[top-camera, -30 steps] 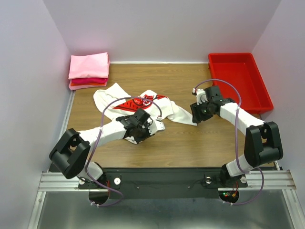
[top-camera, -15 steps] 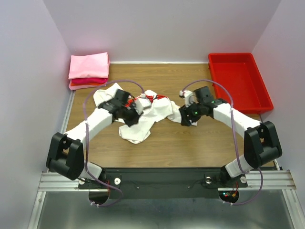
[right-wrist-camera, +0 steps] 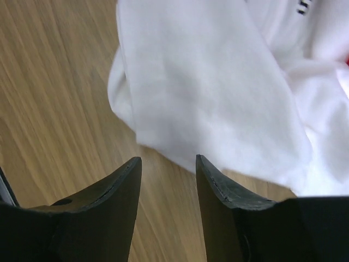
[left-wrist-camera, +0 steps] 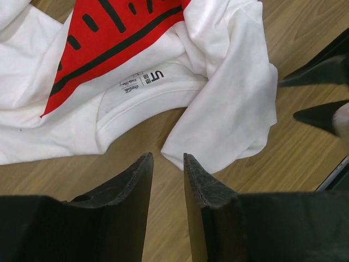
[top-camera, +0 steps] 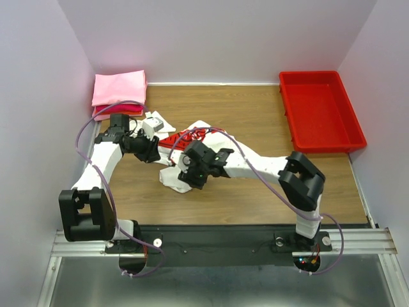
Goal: Fold and stack the t-shirts
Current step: Flatten the tshirt out
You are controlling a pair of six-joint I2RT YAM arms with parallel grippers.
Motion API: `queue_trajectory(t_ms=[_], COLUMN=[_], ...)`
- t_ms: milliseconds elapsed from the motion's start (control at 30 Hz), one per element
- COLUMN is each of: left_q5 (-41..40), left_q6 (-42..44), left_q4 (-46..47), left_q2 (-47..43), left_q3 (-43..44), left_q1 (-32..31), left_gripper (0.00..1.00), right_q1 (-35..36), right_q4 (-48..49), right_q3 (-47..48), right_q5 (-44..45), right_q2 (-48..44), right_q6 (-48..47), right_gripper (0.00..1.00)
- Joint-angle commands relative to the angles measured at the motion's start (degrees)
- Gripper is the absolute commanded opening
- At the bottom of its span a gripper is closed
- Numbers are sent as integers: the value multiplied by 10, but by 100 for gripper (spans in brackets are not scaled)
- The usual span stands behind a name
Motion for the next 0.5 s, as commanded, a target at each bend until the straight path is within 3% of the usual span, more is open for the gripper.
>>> queue_trajectory(t_ms=[0,100,467], left_q5=[41,42,45], left_q6=[8,11,6], left_q4=[-19,-18,3], left_q2=[-10,-15,6], left_q3=[-9,-10,-8], left_q1=[16,19,26], left_gripper=[41,41,41], right_q1=[11,12,28], right_q4=[17,16,11], right_q3=[59,70,88], right_q5=[95,122,44], right_q2=[38,47,65], right_q6=[15,5,25], right_gripper=[53,60,63])
